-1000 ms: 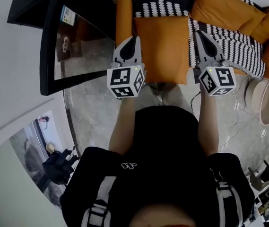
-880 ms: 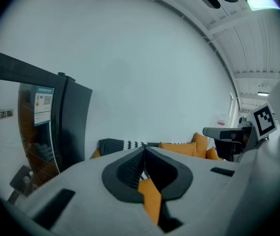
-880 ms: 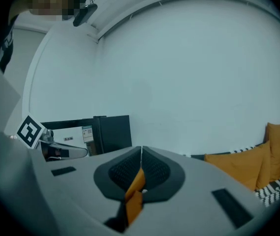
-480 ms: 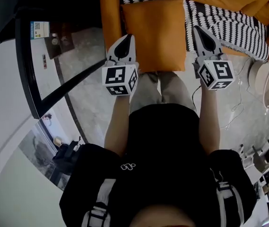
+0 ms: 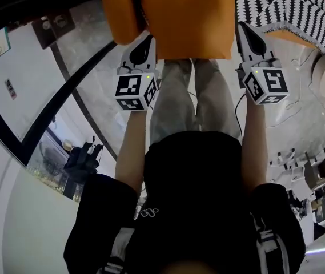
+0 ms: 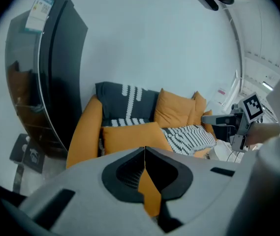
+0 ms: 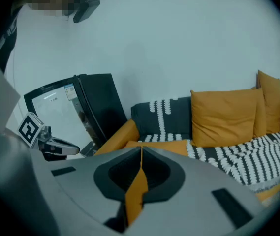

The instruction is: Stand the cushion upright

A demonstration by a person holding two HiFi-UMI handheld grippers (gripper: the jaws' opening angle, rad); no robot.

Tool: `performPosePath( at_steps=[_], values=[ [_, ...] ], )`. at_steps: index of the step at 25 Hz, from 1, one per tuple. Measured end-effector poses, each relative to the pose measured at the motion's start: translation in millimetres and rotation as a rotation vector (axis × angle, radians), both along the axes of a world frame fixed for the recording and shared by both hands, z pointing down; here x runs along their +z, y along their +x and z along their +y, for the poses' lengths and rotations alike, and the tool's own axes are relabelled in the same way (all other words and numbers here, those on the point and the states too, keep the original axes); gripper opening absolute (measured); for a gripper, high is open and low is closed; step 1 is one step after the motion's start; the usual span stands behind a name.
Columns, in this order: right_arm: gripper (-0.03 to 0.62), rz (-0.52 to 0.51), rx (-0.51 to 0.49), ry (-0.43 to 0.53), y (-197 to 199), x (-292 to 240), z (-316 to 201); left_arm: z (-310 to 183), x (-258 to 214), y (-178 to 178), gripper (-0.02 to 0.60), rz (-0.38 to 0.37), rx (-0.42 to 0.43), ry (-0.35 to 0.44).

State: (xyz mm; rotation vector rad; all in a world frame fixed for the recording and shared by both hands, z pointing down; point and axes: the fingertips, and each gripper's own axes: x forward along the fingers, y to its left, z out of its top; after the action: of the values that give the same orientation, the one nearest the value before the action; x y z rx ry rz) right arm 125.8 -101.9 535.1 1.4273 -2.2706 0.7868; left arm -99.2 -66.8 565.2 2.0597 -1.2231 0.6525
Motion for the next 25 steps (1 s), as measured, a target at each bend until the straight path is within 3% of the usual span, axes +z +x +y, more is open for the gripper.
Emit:
performPosePath(
  at_steps=[3, 7, 11, 15, 21, 22, 23, 25],
  values=[
    [0.012, 0.021, 0.003, -0.071, 12.0, 46.6, 21.2, 25.2, 52.5, -12.7, 0.012, -0.024, -0.032, -0.116],
    [0.012, 0.052, -0.012, -0.151, 24.1, 94.7, 52.9, 65.0, 107.9, -28.3, 0.012, 0.003, -0.088, -0.249],
    [0.012, 0.077, -0.043, -0.236, 32.6, 140.2, 84.2, 102.0, 154.2, -34.5, 0.012, -0.097, 0.015, -0.331],
    [0.012, 0.095, -0.090, -0.316, 40.3, 181.5, 110.1, 124.5, 189.8, -31.7, 0.012, -0.098, 0.039, -0.407],
    [0.021, 0.170, -0.188, -0.488, 55.6, 250.2, 161.6, 174.0, 249.1, -38.7, 0.015, -0.218, 0.201, -0.520],
    [0.078, 0.185, -0.202, -0.521, 58.6, 260.4, 167.9, 181.0, 259.7, -41.8, 0.037, -0.240, 0.231, -0.544],
    [0.151, 0.198, -0.220, -0.553, 60.3, 269.1, 174.8, 187.7, 269.6, -45.5, 0.100, -0.258, 0.256, -0.570],
    [0.163, 0.245, -0.289, -0.611, 61.4, 284.4, 193.3, 202.9, 284.5, -53.3, 0.140, -0.281, 0.289, -0.624]
  ],
)
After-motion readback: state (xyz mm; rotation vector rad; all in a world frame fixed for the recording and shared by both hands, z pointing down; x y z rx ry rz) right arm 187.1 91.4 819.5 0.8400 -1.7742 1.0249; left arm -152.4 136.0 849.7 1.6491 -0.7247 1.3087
